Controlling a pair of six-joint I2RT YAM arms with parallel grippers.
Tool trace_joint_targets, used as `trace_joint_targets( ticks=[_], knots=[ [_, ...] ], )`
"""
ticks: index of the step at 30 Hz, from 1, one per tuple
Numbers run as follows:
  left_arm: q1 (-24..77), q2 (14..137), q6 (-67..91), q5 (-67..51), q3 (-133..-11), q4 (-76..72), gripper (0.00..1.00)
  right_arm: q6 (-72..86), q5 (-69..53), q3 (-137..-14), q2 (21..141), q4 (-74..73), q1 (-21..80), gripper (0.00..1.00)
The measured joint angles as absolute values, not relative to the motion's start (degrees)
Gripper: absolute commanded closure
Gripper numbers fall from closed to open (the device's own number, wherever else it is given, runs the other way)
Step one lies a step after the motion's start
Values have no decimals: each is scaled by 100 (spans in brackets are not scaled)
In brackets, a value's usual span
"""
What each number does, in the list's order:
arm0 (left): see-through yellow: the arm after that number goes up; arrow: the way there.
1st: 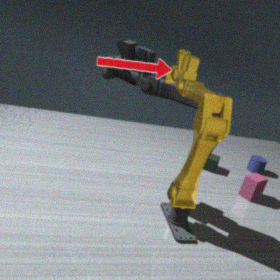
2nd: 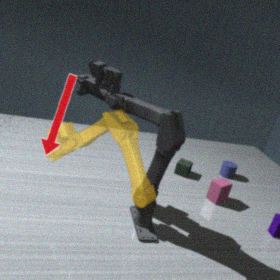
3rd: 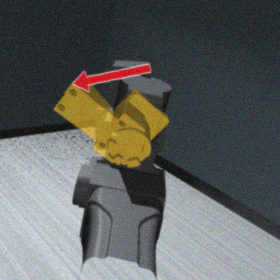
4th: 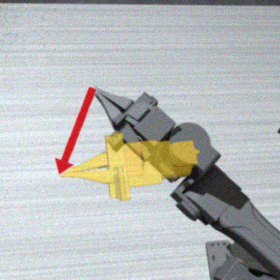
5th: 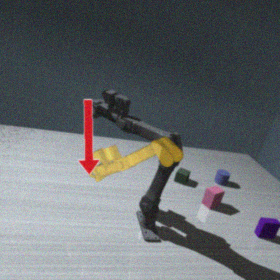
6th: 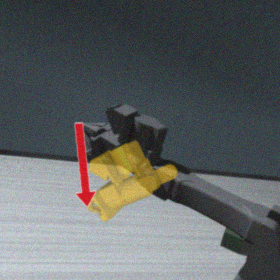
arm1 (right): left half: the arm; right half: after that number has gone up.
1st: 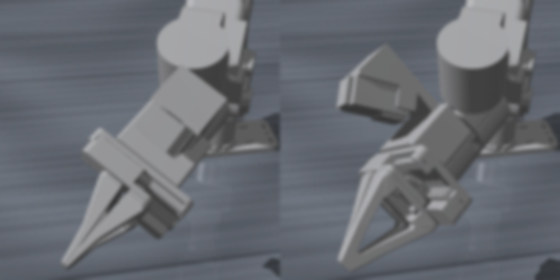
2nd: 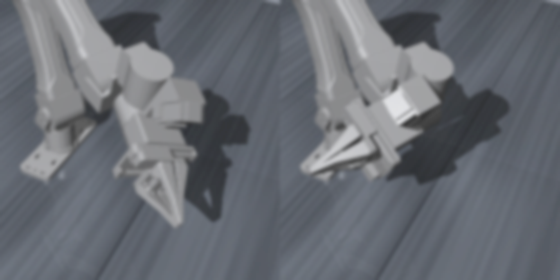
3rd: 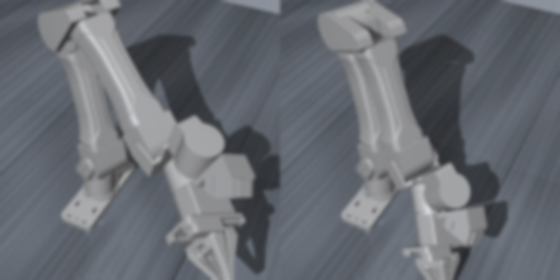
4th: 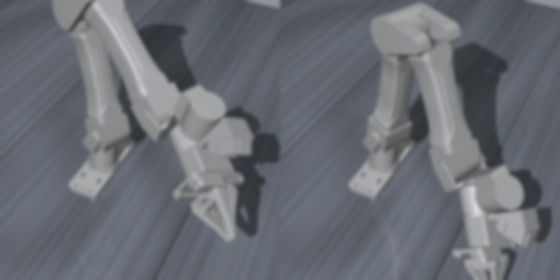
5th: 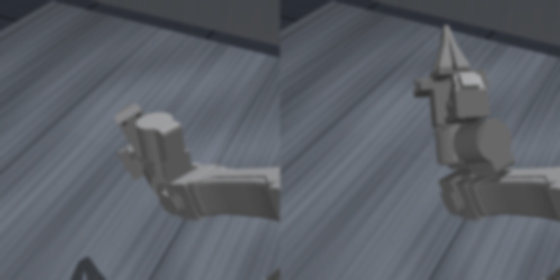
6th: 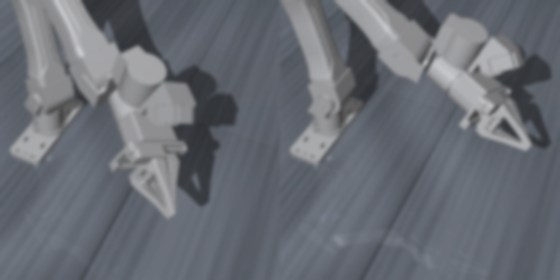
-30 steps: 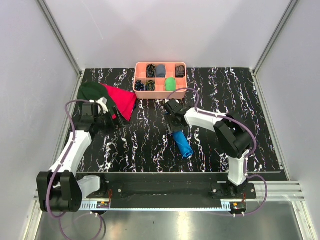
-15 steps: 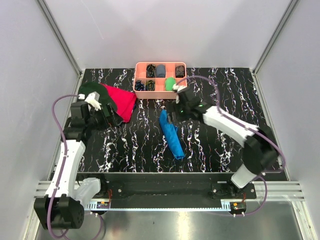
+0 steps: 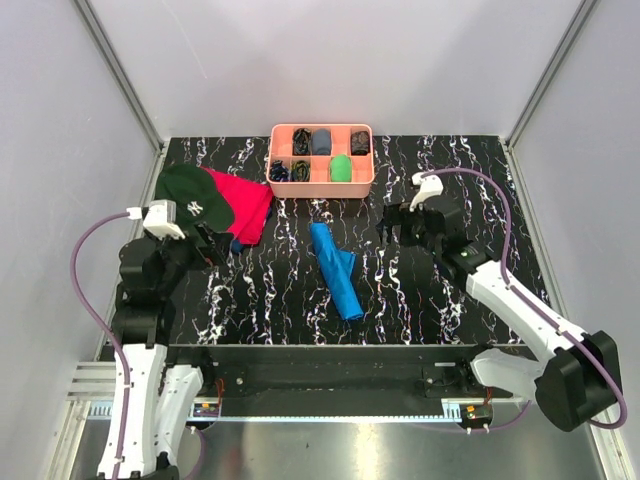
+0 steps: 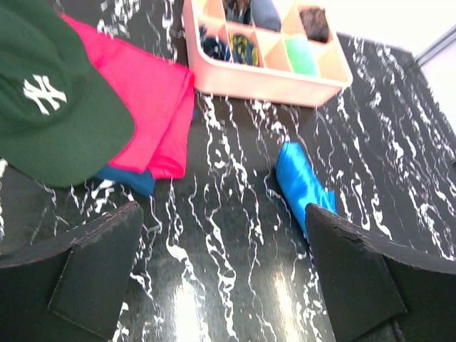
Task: Fold the napkin, place the utensils inside, and roll it up
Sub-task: Roll the napkin with the utensil
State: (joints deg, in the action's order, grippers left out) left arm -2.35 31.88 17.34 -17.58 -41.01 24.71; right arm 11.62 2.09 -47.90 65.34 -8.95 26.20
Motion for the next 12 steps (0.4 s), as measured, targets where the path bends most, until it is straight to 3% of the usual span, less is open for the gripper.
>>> trace_joint_targets(
  ticks=[12],
  knots=[
    [-235, 2886, 1737, -1435, -3994, 2257, 1, 1114, 322, -4431, 6414, -405, 2620, 0]
  ],
)
